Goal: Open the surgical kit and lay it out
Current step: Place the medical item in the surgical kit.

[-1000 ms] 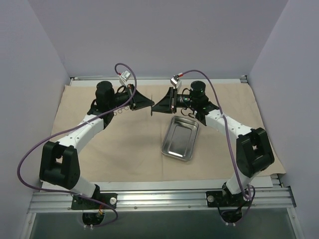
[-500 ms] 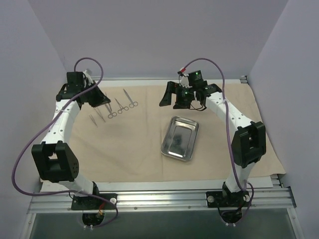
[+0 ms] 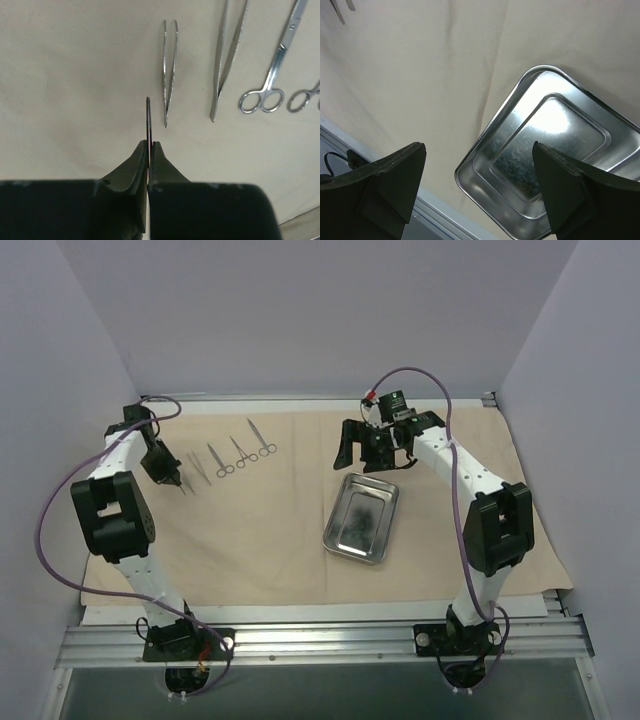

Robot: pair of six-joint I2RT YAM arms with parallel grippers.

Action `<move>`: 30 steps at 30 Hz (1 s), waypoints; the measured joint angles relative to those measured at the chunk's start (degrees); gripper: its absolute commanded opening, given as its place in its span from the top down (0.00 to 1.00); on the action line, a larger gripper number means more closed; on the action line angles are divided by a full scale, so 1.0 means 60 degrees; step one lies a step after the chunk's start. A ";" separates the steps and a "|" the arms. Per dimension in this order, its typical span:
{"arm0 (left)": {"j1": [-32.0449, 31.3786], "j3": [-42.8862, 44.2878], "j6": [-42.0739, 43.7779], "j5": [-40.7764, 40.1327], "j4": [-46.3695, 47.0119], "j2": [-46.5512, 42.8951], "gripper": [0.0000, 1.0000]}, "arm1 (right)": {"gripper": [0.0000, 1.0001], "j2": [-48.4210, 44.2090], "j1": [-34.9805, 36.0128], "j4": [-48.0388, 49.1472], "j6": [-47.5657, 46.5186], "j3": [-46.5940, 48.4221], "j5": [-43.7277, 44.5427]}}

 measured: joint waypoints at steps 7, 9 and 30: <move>-0.0004 0.0645 -0.0138 -0.0386 -0.0098 0.1184 0.98 | 0.09 0.0000 -0.0561 -0.0124 -0.0127 -0.0146 -0.0011; -0.0004 0.0882 -0.0164 -0.0492 -0.0120 0.1362 0.98 | 0.09 0.0000 -0.0692 -0.0131 -0.0168 -0.0226 -0.0011; 0.0000 0.1934 -0.0018 -0.1209 -0.0397 0.2667 0.72 | 0.09 -0.0004 -0.1151 -0.0127 -0.0321 -0.0492 -0.0295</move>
